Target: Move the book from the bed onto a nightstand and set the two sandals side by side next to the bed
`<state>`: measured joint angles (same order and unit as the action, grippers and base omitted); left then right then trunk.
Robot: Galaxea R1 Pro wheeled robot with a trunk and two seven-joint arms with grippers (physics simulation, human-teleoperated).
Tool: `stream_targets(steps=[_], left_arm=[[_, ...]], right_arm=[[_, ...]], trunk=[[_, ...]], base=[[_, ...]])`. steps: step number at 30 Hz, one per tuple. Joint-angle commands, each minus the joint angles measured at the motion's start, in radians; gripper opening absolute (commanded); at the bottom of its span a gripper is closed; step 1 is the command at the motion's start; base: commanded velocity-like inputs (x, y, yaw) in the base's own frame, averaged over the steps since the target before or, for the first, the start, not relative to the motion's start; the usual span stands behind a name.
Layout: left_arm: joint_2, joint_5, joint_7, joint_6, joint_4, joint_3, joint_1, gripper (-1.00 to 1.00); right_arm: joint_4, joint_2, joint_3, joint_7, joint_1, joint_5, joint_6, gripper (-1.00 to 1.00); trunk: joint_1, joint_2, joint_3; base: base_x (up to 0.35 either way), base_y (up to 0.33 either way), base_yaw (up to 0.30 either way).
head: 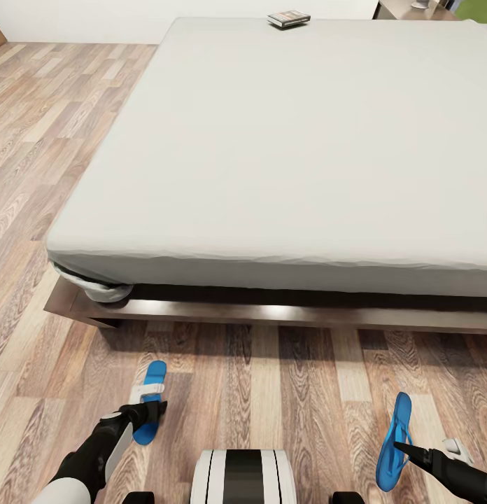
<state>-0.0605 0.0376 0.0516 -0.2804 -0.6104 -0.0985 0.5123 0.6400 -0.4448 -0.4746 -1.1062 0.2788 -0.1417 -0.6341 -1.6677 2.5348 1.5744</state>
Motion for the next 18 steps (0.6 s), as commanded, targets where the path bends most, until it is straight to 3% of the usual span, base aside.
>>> stream_targets(steps=[1, 18], left_arm=[[0.0, 0.004, 0.005, -0.007, -0.002, -0.004, 0.0, 1.0], [-0.001, 0.004, 0.005, -0.008, -0.002, -0.006, 0.0, 1.0]], right_arm=[[0.0, 0.0, -0.001, -0.001, 0.0, -0.004, -0.007, -1.0], [0.0, 0.0, -0.001, -0.001, 0.0, -0.004, -0.007, -1.0]], trunk=[[0.0, 0.0, 0.001], [0.0, 0.0, 0.001]], base=[[0.0, 0.0, 0.0], [0.0, 0.0, 0.0]])
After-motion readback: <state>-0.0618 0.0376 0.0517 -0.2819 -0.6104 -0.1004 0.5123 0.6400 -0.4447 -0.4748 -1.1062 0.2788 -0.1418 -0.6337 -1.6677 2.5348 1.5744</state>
